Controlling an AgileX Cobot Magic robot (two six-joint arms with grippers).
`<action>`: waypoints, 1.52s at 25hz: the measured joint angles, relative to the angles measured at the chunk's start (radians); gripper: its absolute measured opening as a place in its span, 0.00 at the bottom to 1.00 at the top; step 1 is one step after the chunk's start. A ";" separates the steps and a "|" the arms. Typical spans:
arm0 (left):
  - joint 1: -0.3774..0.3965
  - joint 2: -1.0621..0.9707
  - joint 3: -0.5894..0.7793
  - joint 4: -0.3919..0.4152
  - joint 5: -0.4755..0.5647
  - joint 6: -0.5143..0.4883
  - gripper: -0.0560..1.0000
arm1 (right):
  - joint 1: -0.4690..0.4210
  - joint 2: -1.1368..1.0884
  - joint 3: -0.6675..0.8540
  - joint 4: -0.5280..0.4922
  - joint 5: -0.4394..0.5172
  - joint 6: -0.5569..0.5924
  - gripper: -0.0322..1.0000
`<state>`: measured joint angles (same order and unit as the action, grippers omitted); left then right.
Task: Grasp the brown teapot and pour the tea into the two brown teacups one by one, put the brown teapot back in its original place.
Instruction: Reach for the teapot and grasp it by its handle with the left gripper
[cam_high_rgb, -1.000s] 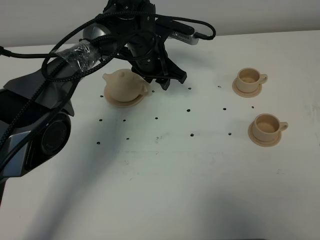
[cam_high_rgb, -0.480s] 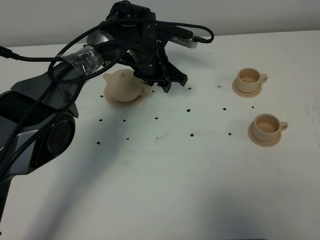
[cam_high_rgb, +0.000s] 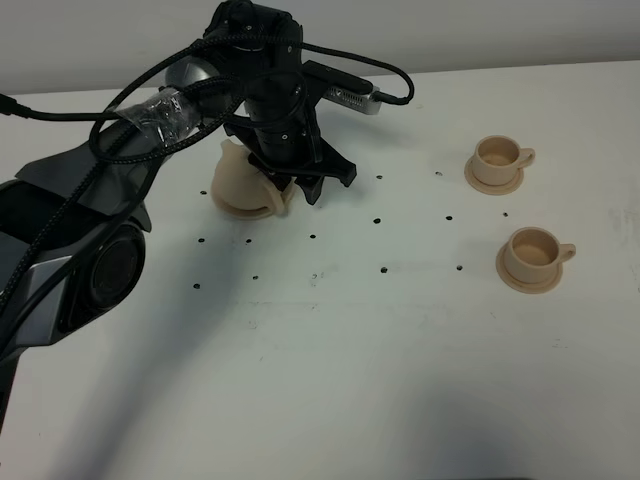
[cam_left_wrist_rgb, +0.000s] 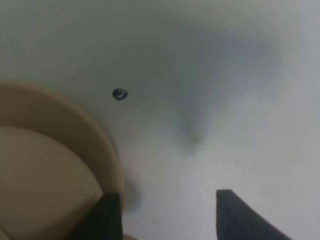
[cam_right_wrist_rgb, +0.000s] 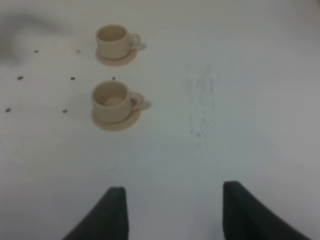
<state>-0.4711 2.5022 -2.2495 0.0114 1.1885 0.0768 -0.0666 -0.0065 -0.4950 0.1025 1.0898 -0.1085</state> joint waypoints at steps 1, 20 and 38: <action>0.001 0.000 -0.001 0.002 0.001 0.003 0.49 | 0.000 0.000 0.000 0.000 0.000 0.000 0.44; 0.010 -0.021 0.022 -0.039 0.001 0.026 0.49 | 0.000 0.000 0.000 0.000 0.000 0.000 0.44; -0.004 -0.052 0.046 -0.061 0.001 0.028 0.49 | 0.000 0.000 0.000 0.000 0.000 0.000 0.44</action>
<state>-0.4746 2.4499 -2.2038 -0.0491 1.1893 0.1045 -0.0666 -0.0065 -0.4950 0.1025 1.0898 -0.1085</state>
